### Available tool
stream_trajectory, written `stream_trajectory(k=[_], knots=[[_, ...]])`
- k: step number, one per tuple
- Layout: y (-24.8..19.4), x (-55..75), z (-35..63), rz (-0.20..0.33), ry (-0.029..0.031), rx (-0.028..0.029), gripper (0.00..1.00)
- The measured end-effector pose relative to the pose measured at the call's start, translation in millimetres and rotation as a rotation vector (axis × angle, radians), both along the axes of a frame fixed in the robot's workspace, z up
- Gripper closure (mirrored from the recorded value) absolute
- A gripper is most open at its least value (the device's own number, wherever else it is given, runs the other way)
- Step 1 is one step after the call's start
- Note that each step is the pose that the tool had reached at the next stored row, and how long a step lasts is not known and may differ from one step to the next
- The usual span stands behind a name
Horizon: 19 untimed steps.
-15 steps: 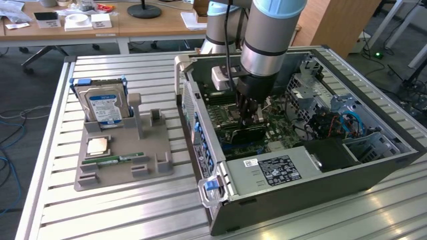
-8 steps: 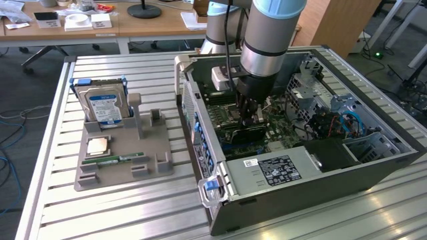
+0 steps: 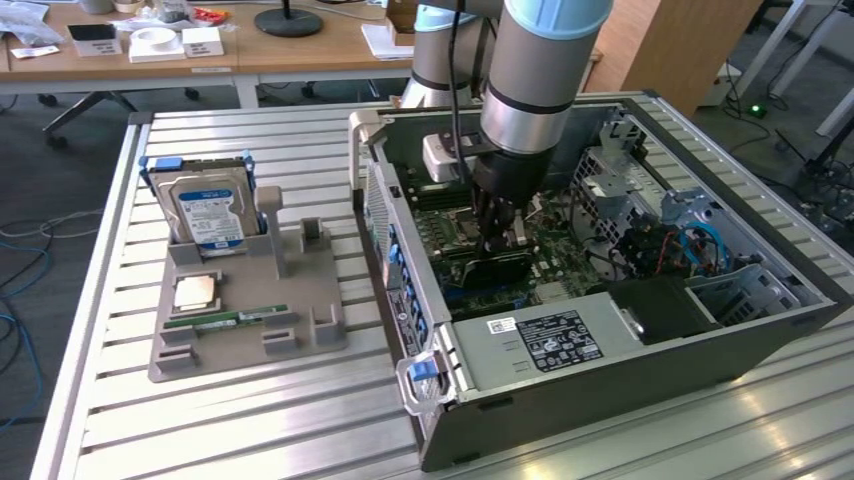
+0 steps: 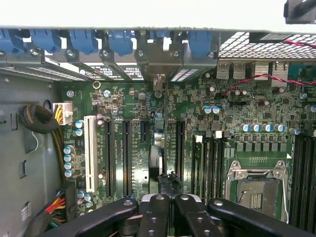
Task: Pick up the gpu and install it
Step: 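Press down on the gpu until it lock into place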
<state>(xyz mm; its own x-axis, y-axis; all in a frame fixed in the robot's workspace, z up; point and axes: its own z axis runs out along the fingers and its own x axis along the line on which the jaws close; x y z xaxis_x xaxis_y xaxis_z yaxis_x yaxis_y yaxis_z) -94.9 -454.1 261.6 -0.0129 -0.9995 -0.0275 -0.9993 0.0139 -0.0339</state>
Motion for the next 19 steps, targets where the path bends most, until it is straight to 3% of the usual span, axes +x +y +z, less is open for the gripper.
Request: stream_trajectory(k=[19], knots=[[0.0, -2.3, -2.3, 0.000, -0.0001, 0.0011, 0.89]])
